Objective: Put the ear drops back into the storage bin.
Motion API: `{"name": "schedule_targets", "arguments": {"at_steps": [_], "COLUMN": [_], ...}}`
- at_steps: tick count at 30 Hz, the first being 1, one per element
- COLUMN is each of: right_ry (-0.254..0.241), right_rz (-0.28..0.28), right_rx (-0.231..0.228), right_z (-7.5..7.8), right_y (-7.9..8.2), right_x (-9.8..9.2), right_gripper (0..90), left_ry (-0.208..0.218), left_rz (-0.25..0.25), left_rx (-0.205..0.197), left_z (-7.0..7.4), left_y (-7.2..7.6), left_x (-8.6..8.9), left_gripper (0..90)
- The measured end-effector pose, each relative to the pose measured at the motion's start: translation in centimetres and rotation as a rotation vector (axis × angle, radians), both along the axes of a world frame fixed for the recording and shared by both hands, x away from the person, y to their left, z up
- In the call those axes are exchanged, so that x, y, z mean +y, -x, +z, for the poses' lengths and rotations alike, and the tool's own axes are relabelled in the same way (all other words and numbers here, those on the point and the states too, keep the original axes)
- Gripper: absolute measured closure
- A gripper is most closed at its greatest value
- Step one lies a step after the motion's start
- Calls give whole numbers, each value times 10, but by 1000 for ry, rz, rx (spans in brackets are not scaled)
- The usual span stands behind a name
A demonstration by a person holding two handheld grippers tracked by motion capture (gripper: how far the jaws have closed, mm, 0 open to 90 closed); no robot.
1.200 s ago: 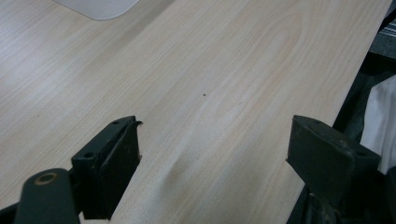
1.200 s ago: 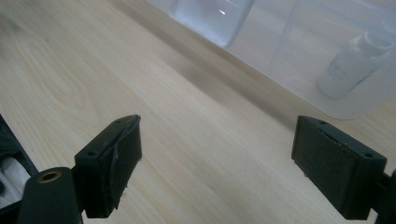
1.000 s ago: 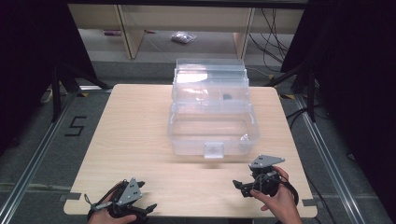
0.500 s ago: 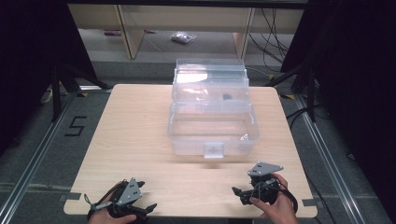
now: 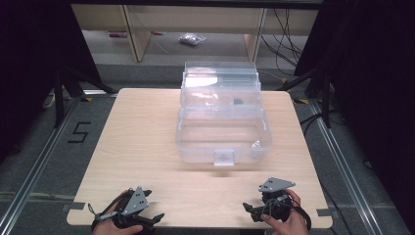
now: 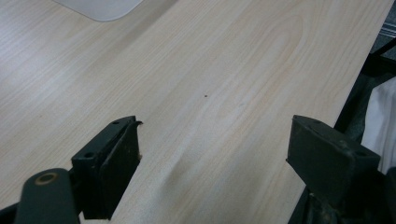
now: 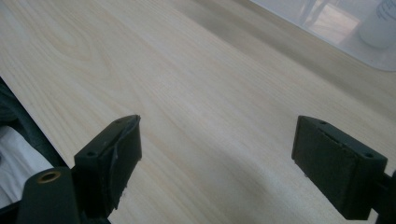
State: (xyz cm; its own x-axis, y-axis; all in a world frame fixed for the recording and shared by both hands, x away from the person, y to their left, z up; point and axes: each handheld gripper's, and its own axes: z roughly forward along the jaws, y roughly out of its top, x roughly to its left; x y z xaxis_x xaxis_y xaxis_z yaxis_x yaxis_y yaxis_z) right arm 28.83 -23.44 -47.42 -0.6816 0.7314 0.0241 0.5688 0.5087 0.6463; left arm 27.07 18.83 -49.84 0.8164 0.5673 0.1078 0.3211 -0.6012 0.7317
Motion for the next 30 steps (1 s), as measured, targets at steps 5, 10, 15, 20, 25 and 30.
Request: {"name": "schedule_targets", "arguments": {"at_steps": [5, 10, 15, 20, 25, 30], "right_ry": [-10, -21, -22, -19, -18, -15], "right_rz": [-2, -6, -6, -4, 3, -4], "right_rx": [2, 1, 3, -2, -9, 5], "right_z": [-4, -7, -9, -9, -10, -10], "right_y": [5, 11, 13, 12, 10, 10], "right_x": [0, -1, 0, -1, -2, -1], "right_gripper": [167, 167, 167, 167, 167, 167], "left_ry": [-1, -1, 9, -7, -1, 12], "left_rz": [3, 2, 12, 3, 2, 0], "left_rx": [-1, -2, -1, -7, -2, 6], "left_z": [0, 0, 0, 0, 0, 0], "left_y": [0, 0, 1, -1, 0, 1], "left_x": [0, 0, 0, -1, 0, -1], "left_gripper": [165, 165, 165, 165, 165, 165]}}
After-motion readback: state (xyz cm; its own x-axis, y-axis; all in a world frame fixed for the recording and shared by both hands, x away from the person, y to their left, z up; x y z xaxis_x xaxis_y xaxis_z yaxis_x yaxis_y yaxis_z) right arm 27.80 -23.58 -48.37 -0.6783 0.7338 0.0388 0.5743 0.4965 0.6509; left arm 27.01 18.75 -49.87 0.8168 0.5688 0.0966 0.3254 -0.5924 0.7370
